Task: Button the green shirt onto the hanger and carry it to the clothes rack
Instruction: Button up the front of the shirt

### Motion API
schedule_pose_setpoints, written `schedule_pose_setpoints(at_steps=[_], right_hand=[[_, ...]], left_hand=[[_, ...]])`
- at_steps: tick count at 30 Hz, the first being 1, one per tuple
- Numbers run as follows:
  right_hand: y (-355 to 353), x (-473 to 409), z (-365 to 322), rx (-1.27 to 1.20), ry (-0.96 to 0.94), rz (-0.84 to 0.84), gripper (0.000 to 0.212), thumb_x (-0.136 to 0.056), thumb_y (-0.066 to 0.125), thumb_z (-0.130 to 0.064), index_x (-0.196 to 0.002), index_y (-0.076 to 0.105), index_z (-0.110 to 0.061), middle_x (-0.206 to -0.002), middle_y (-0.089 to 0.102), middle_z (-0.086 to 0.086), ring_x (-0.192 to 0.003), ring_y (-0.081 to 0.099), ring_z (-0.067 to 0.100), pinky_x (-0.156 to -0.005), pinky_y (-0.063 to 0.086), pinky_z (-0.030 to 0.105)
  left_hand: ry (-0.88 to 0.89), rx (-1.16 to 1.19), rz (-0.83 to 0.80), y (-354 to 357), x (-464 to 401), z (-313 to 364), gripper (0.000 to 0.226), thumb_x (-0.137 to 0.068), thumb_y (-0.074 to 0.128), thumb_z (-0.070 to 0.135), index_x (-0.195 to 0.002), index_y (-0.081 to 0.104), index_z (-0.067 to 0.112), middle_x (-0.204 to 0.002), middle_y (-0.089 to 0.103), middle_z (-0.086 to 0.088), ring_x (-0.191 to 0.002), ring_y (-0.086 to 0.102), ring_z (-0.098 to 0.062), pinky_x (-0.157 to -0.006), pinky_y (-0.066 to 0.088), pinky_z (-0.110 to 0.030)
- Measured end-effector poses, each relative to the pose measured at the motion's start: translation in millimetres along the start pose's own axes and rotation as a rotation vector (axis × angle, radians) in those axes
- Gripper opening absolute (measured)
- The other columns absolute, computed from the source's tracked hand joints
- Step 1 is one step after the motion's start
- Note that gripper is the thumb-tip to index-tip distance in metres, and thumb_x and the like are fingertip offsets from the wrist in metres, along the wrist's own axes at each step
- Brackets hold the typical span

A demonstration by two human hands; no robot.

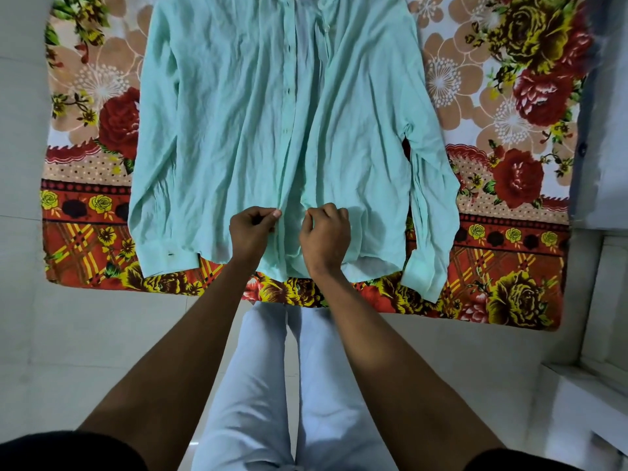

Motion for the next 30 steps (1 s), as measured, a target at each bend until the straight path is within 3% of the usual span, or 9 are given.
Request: schedule_pose_setpoints(at_steps=[4,7,10,15,24,30], right_hand=[[3.3,-0.1,-4.8,-0.145,0.045,-0.056,0.009,-0.090,0.071,-0.018,-0.090,0.079,-0.013,-0.084,0.068,0.002,-0.081,0.061,0.023,-0.063,0.050,0.033],[10.0,-1.3,-2.4,-0.460,0.275,-0.137,0.010,-0.089,0.075,-0.018,-0.091,0.082,-0.011,-0.086,0.075,0.002,-0.080,0.068,0.014,-0.072,0.055,0.028],[18.1,-2.1,-0.1,-0.601,0.438,-0.211,0.012,-0.089,0.077,-0.018,-0.094,0.082,-0.009,-0.089,0.079,0.002,-0.079,0.070,0.009,-0.075,0.054,0.018],[24.9,-3.0,0.6,-0.646,0.496,-0.276,0.014,-0.091,0.075,-0.016,-0.098,0.081,-0.007,-0.093,0.080,0.004,-0.081,0.069,0.007,-0.072,0.047,0.003],[28.8,-4.3,-0.6,-0.684,0.503,-0.302,0.015,-0.091,0.074,-0.016,-0.100,0.080,-0.006,-0.095,0.079,0.005,-0.080,0.067,0.003,-0.074,0.049,0.005],[27.5,-5.4,-0.4,-0.690,0.508,-0.325,0.015,-0.091,0.074,-0.016,-0.101,0.080,-0.006,-0.095,0.079,0.006,-0.081,0.068,0.004,-0.075,0.051,0.007]], left_hand=[[0.071,-0.111,0.046,-3.3,0.4,3.3,0.010,-0.088,0.079,0.020,-0.085,0.078,0.010,-0.074,0.073,-0.004,-0.066,0.064,-0.013,-0.068,0.053,-0.033],[-0.031,0.038,-0.057,7.3,3.3,2.6,0.009,-0.094,0.073,0.014,-0.087,0.073,0.009,-0.071,0.067,-0.004,-0.063,0.059,-0.012,-0.066,0.053,-0.031],[-0.149,0.175,-0.109,15.6,6.8,1.4,0.010,-0.098,0.067,0.011,-0.089,0.072,0.009,-0.072,0.065,-0.003,-0.064,0.060,-0.009,-0.067,0.054,-0.023],[-0.202,0.237,-0.170,21.4,9.3,1.1,0.014,-0.099,0.065,0.008,-0.087,0.073,0.010,-0.079,0.068,-0.009,-0.075,0.063,-0.018,-0.076,0.059,-0.028],[-0.185,0.208,-0.131,17.9,8.9,2.8,0.014,-0.100,0.063,0.008,-0.088,0.072,0.008,-0.072,0.067,-0.004,-0.062,0.063,-0.006,-0.068,0.057,-0.022],[-0.166,0.175,-0.146,17.2,6.4,3.2,0.011,-0.099,0.065,0.010,-0.092,0.074,0.008,-0.086,0.068,-0.018,-0.081,0.063,-0.024,-0.083,0.057,-0.038]])
Point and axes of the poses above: each hand's wrist, its own x-axis away from the middle knuckle, its own y-axis out of the palm, z = x × y, the point moved 5 cm from there along -x, towards the middle knuckle
